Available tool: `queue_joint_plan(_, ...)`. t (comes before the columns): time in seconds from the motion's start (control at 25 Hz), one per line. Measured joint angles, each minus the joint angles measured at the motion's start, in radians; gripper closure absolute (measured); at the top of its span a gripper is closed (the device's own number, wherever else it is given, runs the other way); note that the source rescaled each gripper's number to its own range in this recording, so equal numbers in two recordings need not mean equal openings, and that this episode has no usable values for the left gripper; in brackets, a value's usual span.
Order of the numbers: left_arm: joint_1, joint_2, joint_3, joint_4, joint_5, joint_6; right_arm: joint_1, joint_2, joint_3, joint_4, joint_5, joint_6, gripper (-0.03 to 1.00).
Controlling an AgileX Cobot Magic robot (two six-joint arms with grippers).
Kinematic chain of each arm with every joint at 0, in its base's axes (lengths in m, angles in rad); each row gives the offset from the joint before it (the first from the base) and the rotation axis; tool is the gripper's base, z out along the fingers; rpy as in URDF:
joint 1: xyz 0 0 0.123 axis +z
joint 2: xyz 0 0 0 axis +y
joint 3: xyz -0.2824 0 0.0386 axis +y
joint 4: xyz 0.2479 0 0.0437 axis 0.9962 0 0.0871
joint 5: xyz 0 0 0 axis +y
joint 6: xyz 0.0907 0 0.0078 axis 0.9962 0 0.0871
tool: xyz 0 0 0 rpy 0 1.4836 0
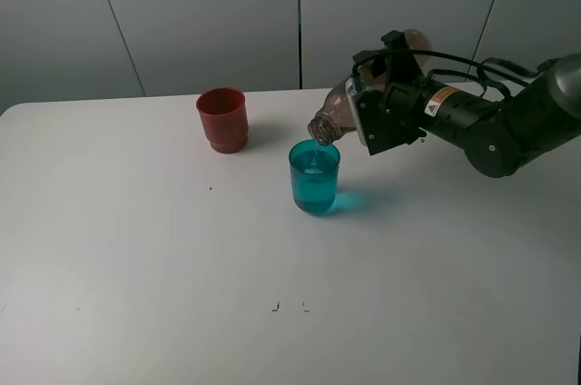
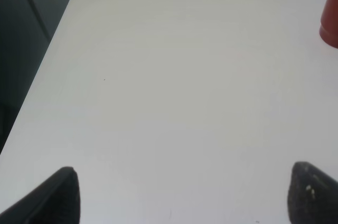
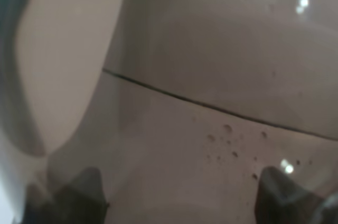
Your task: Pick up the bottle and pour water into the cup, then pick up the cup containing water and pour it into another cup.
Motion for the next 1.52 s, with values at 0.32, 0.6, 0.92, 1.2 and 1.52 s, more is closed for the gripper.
queue_joint_plan(0.32,0.0,0.0,0.0,0.0,0.0,0.0,0.0,0.0,0.0,-0.025,0.093,0.115,0.97)
queue_joint_plan(0.6,0.0,0.0,0.0,0.0,0.0,0.0,0.0,0.0,0.0,-0.025,0.093,0.268,0.97)
queue_joint_plan(0.92,0.0,0.0,0.0,0.0,0.0,0.0,0.0,0.0,0.0,-0.025,0.093,0.548,0.97)
queue_joint_plan(1.2,0.0,0.0,0.0,0.0,0.0,0.0,-0.022,0.0,0.0,-0.078,0.095,0.902,0.97)
queue_joint_plan(1.52,0.0,0.0,0.0,0.0,0.0,0.0,-0.146,0.0,0.0,-0.159,0.089,1.46,0.97)
